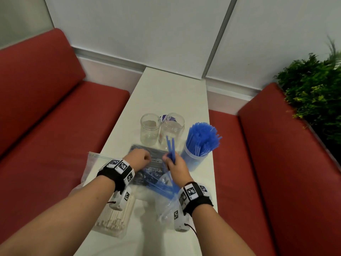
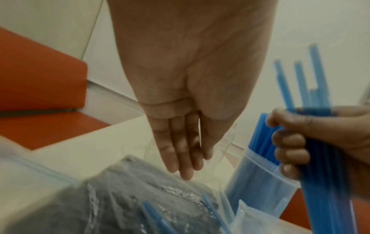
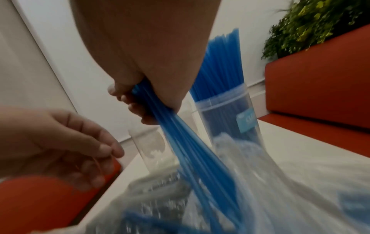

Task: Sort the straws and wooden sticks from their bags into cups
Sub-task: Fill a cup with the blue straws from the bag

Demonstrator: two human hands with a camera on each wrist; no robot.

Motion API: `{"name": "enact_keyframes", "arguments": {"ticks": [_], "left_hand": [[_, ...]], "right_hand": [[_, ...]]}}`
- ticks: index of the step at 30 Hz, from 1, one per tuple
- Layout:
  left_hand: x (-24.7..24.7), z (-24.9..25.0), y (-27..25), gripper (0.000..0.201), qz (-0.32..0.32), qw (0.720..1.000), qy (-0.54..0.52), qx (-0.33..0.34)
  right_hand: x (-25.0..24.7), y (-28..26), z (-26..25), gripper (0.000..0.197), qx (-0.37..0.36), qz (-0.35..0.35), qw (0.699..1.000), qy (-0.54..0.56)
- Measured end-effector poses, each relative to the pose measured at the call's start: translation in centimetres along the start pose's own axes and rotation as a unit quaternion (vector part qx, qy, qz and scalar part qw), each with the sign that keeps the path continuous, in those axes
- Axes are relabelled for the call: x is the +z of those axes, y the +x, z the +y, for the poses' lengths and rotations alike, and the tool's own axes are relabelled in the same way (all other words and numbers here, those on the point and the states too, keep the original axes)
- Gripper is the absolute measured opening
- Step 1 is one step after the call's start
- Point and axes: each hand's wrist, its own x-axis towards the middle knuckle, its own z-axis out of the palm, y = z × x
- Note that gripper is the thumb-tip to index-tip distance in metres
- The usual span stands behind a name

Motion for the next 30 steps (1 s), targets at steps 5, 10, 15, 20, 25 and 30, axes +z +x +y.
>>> {"name": "enact_keyframes", "arguments": {"ticks": [5,10,15,20,25,30], "left_hand": [[2.0,0.6,1.0,0.014,0.009,0.919,-0.389,-0.064],[2.8,3.1,0.8,0.050,-0.127,0.772,-0.601,-0.162],[2.1,6.5,0.2,0.060,-0.237,0.536,-0.798,-0.141],[1.9,8.7,0.7,0.044,-0.236,0.546,-0.792,-0.139],[2.9,9.4,1.4,0.031,-0.242,0.577,-0.760,-0.175],[3.7,11.0,3.3,0.032,-0.170,0.823,-0.534,-0.094]], "right_hand": [[-2.8,0.5,-6.6,0.014,-0.079,0.057,0.988,0.119],[-5.0,0.0,-13.3,0.016,-0.188,0.102,0.949,0.234],[-5.4,-1.1,-13.1,0.017,-0.182,0.122,0.945,0.243],[-6.0,-1.2,-12.4,0.027,-0.161,0.134,0.955,0.211],[-6.5,-0.2,-11.4,0.032,-0.152,0.118,0.960,0.205],[-9.1,1.0,-10.4,0.035,-0.094,0.181,0.945,0.257]]}}
